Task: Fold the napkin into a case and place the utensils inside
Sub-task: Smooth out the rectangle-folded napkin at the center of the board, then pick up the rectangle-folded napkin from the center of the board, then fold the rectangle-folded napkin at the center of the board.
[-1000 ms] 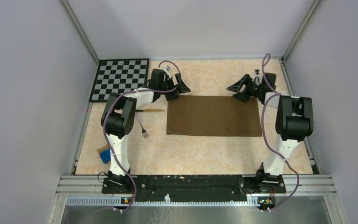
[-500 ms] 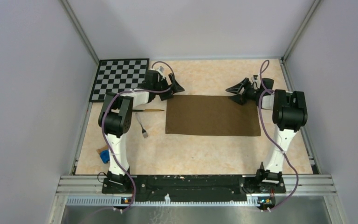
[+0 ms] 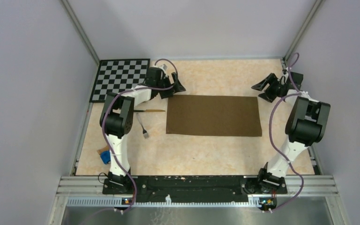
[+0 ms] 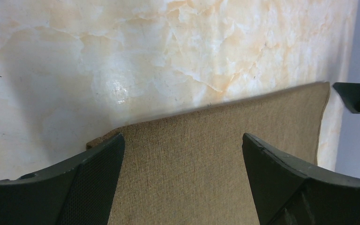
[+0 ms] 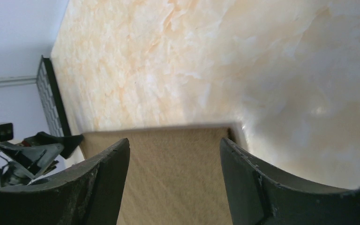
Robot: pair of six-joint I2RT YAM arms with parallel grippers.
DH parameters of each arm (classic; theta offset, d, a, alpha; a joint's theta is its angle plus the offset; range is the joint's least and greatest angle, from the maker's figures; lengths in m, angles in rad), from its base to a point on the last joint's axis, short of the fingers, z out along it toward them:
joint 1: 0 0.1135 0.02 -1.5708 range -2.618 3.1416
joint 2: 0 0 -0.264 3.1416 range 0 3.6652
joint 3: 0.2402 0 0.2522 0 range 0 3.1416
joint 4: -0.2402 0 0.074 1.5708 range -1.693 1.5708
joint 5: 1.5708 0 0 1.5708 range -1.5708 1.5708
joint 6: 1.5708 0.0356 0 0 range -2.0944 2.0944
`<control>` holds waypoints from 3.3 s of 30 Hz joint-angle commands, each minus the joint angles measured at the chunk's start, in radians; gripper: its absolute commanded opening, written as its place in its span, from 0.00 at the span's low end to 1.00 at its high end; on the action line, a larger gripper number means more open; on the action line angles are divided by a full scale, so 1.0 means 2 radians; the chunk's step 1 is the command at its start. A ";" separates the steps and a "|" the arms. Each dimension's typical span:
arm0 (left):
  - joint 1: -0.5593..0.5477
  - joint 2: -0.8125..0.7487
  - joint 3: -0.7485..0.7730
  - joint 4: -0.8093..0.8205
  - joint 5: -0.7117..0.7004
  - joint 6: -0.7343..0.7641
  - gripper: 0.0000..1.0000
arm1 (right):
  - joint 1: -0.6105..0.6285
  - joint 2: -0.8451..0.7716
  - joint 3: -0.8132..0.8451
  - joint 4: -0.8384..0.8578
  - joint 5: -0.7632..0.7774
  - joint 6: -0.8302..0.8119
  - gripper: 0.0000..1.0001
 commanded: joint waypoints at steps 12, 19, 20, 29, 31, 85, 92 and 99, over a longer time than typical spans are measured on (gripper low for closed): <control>-0.063 -0.125 0.012 -0.122 0.020 0.033 0.99 | 0.090 -0.182 -0.166 -0.076 0.064 -0.052 0.69; -0.130 -0.165 -0.063 -0.109 0.031 0.030 0.99 | 0.088 -0.201 -0.145 -0.172 0.203 -0.120 0.69; -0.138 -0.171 -0.067 -0.109 0.035 0.031 0.99 | 0.096 -0.208 -0.126 -0.201 0.240 -0.132 0.71; -0.161 -0.195 0.006 -0.188 0.060 0.092 0.99 | 0.102 -0.124 0.022 -0.345 0.336 -0.204 0.74; -0.161 -0.207 0.013 -0.200 0.063 0.109 0.99 | 0.102 -0.096 0.047 -0.364 0.330 -0.213 0.70; -0.138 -0.254 -0.028 -0.194 0.077 0.141 0.99 | 0.219 -0.098 0.061 -0.376 0.510 -0.276 0.00; -0.127 -0.262 -0.028 -0.194 0.076 0.142 0.99 | 0.298 -0.080 0.120 -0.405 0.328 -0.189 0.00; -0.118 -0.267 -0.029 -0.192 0.074 0.142 0.99 | 0.346 -0.023 0.176 -0.414 0.228 -0.122 0.00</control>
